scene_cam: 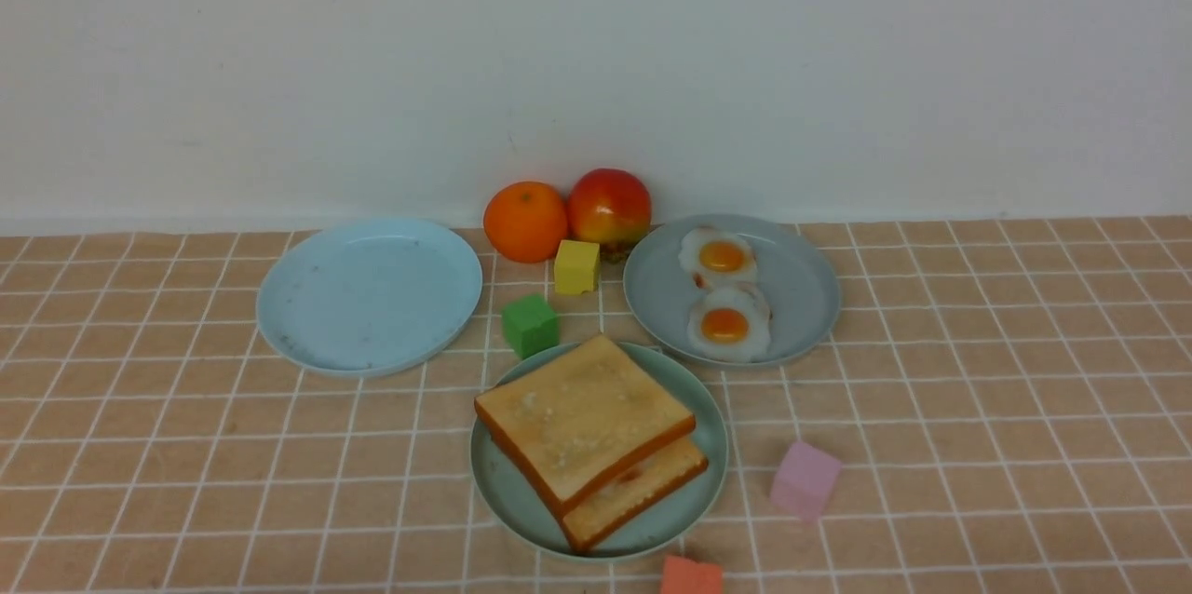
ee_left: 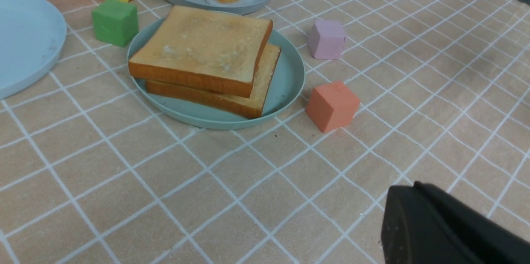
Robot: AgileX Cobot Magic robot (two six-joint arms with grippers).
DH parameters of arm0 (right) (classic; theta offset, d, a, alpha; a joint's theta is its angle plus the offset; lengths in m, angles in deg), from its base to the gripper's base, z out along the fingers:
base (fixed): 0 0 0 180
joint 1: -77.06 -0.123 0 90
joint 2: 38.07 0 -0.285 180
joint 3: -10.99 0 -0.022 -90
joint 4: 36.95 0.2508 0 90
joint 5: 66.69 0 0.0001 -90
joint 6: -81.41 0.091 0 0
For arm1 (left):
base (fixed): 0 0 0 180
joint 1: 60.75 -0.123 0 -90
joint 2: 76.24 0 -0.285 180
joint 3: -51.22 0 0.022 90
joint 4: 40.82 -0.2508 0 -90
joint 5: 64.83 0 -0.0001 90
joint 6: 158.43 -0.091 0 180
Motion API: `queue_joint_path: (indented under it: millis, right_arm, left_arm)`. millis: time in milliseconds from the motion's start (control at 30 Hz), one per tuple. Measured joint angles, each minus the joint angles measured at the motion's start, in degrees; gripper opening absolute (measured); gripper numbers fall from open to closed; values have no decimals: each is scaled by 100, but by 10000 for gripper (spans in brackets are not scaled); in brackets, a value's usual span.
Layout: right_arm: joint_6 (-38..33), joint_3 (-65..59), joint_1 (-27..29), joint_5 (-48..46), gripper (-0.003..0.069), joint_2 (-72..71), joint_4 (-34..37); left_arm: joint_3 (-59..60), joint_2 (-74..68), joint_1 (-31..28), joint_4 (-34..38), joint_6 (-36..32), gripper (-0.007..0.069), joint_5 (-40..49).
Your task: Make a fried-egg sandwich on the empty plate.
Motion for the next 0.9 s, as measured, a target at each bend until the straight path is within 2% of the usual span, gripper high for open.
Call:
queue_joint_path:
  millis: [633, 767, 867, 900]
  right_arm:
    - [-37, 0, 0, 0, 12, 0, 4]
    - [-37, 0, 0, -6, 15, 0, 19]
    - [-37, 0, 0, -6, 18, 0, 19]
    - [-37, 0, 0, -6, 20, 0, 19]
  left_arm:
    - [0, 0, 0, 0, 0, 9, 0]
    - [0, 0, 0, -205, 0, 13, -12]
    - [0, 16, -124, -360, 93, 12, -199]
    - [0, 83, -453, -371, 240, -5, -446]
